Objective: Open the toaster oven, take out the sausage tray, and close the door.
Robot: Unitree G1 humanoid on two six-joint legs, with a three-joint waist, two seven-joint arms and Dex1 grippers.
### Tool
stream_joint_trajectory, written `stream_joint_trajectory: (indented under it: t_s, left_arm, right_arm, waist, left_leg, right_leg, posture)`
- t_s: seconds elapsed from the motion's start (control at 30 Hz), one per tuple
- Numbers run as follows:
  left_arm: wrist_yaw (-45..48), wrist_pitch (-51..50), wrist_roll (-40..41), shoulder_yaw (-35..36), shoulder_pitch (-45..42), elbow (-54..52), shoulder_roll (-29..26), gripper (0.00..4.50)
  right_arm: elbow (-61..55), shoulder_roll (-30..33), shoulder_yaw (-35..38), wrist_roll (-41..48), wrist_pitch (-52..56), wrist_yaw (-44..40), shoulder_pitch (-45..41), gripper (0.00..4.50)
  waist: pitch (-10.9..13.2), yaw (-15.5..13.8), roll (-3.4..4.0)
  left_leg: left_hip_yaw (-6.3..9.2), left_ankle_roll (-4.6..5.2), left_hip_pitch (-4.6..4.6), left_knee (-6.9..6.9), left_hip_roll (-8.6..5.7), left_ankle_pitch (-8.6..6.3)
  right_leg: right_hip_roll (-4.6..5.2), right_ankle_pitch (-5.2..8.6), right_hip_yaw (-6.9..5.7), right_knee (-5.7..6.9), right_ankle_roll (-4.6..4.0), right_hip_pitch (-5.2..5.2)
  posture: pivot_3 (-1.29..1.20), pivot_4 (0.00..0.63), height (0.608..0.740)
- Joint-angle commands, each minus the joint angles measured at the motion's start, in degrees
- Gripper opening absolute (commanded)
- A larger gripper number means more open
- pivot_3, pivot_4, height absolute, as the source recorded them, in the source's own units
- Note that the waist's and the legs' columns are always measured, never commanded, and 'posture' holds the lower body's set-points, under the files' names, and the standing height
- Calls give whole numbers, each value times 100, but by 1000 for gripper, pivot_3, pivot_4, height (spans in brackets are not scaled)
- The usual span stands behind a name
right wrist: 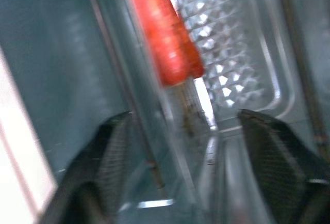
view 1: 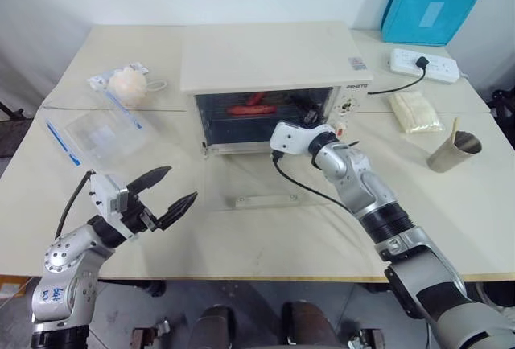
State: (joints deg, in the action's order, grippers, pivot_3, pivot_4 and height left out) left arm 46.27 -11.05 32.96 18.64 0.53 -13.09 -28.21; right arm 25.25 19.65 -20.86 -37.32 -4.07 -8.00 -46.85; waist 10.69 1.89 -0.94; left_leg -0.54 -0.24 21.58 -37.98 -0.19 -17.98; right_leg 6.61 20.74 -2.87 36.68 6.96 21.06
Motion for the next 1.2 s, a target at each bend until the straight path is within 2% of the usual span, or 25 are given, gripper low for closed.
stream_joint_trajectory:
  t_s: [0.03,0.2,0.23,0.43,0.73,0.97,1.17,1.2]
  left_arm:
    - [5,-4,69,-110,-289,-80,-37,4500]
    - [108,-82,-21,-472,-1067,372,-4,4500]
    - [101,-101,-57,-539,-1215,465,-1,4500]
    - [228,-33,-173,-832,-2238,1208,75,4500]
    - [437,227,-313,-855,-3114,2102,120,4500]
    - [479,372,-363,-856,-3145,2242,204,4500]
    - [472,354,-374,-873,-3066,2173,269,4500]
    - [467,342,-371,-876,-3052,2151,273,4500]
  right_arm:
    - [-113,-69,-57,-69,-184,185,-148,1898]
    - [-105,-40,-134,-170,-254,266,-279,112]
    - [-104,-44,-129,-176,-247,258,-292,51]
    - [-192,54,-99,-244,-367,256,-349,51]
    - [-594,241,-78,-222,-490,51,-141,51]
    - [-1281,273,-49,-193,-290,-185,414,51]
    - [-1247,157,100,110,-73,-439,518,51]
    - [-1244,178,73,43,-66,-419,499,232]
  waist:
    - [0,-7,0]
    - [0,-4,0]
    - [0,-1,0]
    - [0,5,0]
    - [0,11,-1]
    - [0,-9,-1]
    - [0,-2,-1]
    - [0,-4,-1]
  left_leg:
    - [0,0,0,0,0,0]
    - [-5,0,1,0,-3,0]
    - [-6,0,7,-2,-3,0]
    - [-9,-3,28,-5,-3,4]
    - [2,-1,59,-17,-5,7]
    - [3,0,60,-20,-6,9]
    - [4,-2,58,-20,-5,11]
    - [4,-2,58,-20,-6,11]
  right_leg:
    - [-2,0,-1,3,0,2]
    - [-6,0,2,18,0,13]
    - [-7,0,2,20,0,20]
    - [-10,0,-1,28,0,43]
    - [-11,0,-17,25,1,60]
    - [-9,0,-16,28,1,60]
    - [-11,0,-15,31,1,59]
    - [-10,0,-15,31,1,59]
  posture:
    - [0,150,740]
    - [0,150,740]
    - [0,150,740]
    - [0,150,740]
    - [0,150,740]
    - [0,150,740]
    - [0,150,740]
    - [0,150,740]
